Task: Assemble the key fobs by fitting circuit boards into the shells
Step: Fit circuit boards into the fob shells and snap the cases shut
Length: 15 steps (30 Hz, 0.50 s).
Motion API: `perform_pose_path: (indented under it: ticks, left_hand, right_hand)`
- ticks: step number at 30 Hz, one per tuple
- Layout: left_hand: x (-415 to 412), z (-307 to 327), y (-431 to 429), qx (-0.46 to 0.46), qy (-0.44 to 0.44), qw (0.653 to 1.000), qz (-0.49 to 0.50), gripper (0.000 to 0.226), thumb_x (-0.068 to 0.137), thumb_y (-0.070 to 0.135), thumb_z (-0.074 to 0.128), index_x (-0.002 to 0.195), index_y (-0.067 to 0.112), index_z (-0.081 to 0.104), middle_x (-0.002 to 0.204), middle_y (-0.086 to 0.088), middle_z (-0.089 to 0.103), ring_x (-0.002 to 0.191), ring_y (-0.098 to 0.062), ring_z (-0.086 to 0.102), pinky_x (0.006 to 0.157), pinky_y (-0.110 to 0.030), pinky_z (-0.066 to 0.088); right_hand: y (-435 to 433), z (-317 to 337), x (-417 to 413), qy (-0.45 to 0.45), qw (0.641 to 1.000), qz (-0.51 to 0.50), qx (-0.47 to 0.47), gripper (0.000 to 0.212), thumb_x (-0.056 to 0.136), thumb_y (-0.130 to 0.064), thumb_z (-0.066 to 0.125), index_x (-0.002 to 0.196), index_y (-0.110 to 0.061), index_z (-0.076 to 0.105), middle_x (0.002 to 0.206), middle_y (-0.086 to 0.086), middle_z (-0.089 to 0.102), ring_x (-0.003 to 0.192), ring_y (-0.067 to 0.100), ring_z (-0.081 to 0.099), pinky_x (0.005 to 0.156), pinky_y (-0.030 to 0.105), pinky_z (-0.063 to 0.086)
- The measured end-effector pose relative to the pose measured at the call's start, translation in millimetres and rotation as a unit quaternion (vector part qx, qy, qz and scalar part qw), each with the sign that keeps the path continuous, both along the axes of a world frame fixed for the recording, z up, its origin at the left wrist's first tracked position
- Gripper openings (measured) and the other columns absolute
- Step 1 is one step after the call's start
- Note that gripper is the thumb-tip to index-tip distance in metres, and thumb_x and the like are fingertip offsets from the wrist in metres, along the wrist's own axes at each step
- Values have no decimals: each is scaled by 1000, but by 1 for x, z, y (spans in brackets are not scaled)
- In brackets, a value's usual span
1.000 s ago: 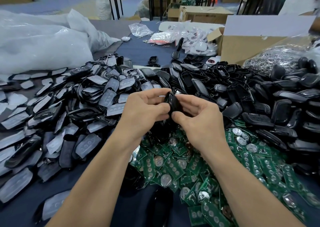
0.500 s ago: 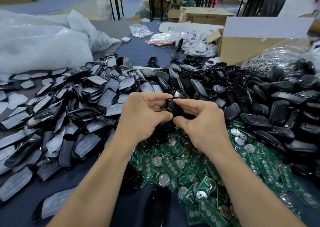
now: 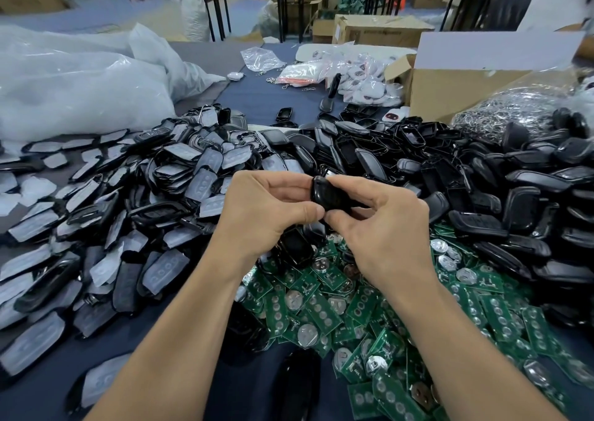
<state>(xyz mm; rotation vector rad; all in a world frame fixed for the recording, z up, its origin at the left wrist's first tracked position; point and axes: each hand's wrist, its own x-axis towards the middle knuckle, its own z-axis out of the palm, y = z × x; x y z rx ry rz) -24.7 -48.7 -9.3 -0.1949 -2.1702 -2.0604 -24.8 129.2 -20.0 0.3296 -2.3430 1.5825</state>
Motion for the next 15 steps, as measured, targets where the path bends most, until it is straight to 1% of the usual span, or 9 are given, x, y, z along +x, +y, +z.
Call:
perform_pose_path:
  ticks: [1, 3, 5, 7, 13, 15]
  left_hand:
    - [0, 1, 0, 1, 3, 1000, -9, 43, 67, -6, 88, 99, 22, 85, 89, -10, 82, 74, -26, 80, 67, -26, 61]
    - [0, 2, 0, -8, 11, 1000, -22, 50, 68, -4, 88, 105, 29, 83, 92, -7, 82, 77, -23, 79, 71, -25, 61]
    - [0, 2, 0, -23, 19, 999, -17, 50, 69, -4, 89, 103, 32, 83, 92, -3, 82, 81, -20, 79, 74, -23, 61]
    - [-1, 1, -1, -24, 23, 999, -6, 48, 68, -4, 91, 100, 31, 84, 92, -2, 82, 83, -18, 80, 76, -21, 60]
    - [-2, -2, 1, -23, 26, 999, 6, 46, 65, -7, 92, 94, 29, 84, 88, -2, 82, 79, -16, 79, 74, -20, 60]
    - [-2, -2, -1, -18, 27, 999, 1, 45, 65, -4, 92, 95, 29, 85, 89, -2, 82, 82, -16, 79, 75, -20, 60]
  right_hand:
    - [0, 0, 0, 2, 1000, 2, -1, 48, 76, -9, 88, 116, -35, 79, 97, -21, 77, 87, -12, 70, 77, 5, 52]
    - [1, 0, -1, -9, 1000, 12, -11, 48, 76, -7, 87, 115, -34, 79, 98, -19, 78, 89, -9, 72, 82, 10, 56]
    - [3, 1, -3, -26, 999, 33, -26, 50, 74, -4, 88, 113, -34, 79, 99, -20, 78, 93, -8, 72, 88, 14, 57]
    - [4, 1, -4, -34, 998, 49, -35, 51, 73, -3, 88, 111, -34, 79, 98, -22, 78, 96, -7, 72, 91, 15, 56]
    - [1, -3, -3, -23, 999, 27, -17, 49, 78, -4, 86, 115, -34, 79, 99, -21, 78, 89, -7, 73, 82, 11, 56]
    - [1, -3, -4, -26, 998, 44, -33, 49, 77, -4, 86, 116, -33, 79, 100, -19, 79, 92, -7, 73, 85, 12, 55]
